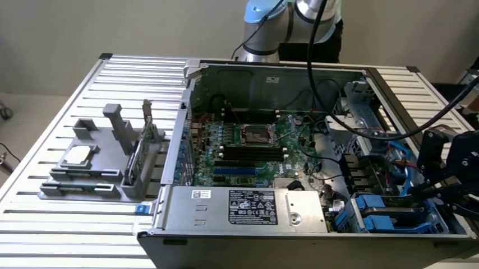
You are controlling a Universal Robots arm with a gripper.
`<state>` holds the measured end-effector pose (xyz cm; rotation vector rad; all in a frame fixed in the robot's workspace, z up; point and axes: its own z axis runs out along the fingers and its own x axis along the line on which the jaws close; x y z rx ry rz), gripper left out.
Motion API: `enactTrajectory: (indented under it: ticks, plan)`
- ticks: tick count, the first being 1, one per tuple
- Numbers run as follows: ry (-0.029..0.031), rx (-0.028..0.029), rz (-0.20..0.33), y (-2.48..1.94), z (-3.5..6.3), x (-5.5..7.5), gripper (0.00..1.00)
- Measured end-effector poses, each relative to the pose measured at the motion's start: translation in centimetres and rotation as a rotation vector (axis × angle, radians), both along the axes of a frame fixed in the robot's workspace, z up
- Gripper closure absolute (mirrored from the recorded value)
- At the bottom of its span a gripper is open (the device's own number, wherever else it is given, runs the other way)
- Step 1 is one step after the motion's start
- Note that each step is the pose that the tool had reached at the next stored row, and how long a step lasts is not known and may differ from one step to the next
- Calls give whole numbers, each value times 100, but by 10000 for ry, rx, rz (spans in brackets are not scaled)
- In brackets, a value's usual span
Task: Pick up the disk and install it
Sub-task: 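Insert the first disk wire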
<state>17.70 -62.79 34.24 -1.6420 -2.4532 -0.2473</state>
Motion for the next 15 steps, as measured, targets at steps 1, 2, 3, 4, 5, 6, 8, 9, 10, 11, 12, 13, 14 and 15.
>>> enactTrajectory:
  ticks: [1,2,3,4,5,6,8,9,10,11,12,13,14,15]
  plan:
    - [1,1,-16,0,-1,-11,84]
    - [1,0,-31,0,0,-23,84]
    - [2,1,-50,0,0,-35,84]
    - [9,1,-71,0,-1,-45,84]
    - [51,0,-98,-1,-2,-49,84]
    - [131,-3,-137,-1,-2,-49,84]
    - [309,-2,-248,0,-2,-51,84]
    - [396,-2,-330,0,-2,-50,84]
    - [482,-1,-423,0,-2,-50,84]
    - [563,-2,-510,0,-1,-50,84]
    - [621,-1,-604,0,-1,-51,84]
    - [655,-1,-690,0,-2,-52,84]
    - [670,-3,-773,0,-2,-51,84]
    - [674,-10,-852,0,-2,-50,84]
